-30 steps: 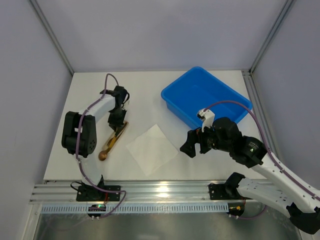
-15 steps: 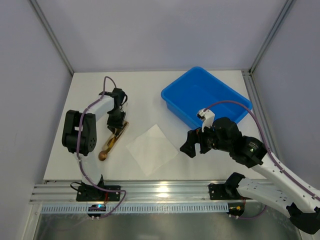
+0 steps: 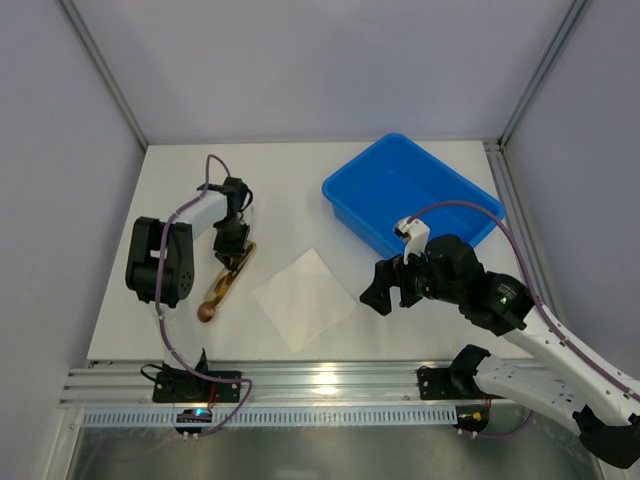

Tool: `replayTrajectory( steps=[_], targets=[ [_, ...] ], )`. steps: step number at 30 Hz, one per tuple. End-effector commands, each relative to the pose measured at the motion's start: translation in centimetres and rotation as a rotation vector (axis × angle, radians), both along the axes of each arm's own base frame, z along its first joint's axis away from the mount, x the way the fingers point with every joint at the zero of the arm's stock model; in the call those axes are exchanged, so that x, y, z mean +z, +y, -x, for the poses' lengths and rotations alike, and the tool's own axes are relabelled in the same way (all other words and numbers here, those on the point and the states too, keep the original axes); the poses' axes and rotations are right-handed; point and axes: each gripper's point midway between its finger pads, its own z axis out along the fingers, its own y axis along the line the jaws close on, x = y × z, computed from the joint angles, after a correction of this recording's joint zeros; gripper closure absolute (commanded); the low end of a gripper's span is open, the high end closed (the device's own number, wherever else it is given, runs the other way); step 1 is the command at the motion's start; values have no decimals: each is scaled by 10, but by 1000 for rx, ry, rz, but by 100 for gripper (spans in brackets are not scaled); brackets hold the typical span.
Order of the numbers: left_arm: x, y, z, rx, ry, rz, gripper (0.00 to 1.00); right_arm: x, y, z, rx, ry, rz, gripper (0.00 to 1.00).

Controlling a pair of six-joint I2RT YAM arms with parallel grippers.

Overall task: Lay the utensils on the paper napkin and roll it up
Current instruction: Pick up the utensils from the container.

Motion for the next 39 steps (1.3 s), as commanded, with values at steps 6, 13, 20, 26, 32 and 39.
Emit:
replayTrajectory(
  steps=[6, 13, 20, 26, 32, 39],
  targets=[
    [-5, -2, -5, 16, -5, 22, 80, 15, 2, -4, -1, -58, -29, 0],
    [0, 1, -7, 29, -16, 4, 100, 17, 0, -4, -3, -60, -29, 0],
    [24, 6, -8, 43, -46, -20, 100, 22, -1, -4, -7, -67, -33, 1],
    [45, 8, -13, 50, -81, -34, 100, 24, 0, -4, -6, -67, -34, 1],
    [64, 6, -17, 66, -127, -20, 100, 24, 1, -5, -5, -66, -31, 1],
    [85, 6, -17, 83, -180, -9, 100, 24, 1, -5, -6, -61, -33, 1]
  ],
)
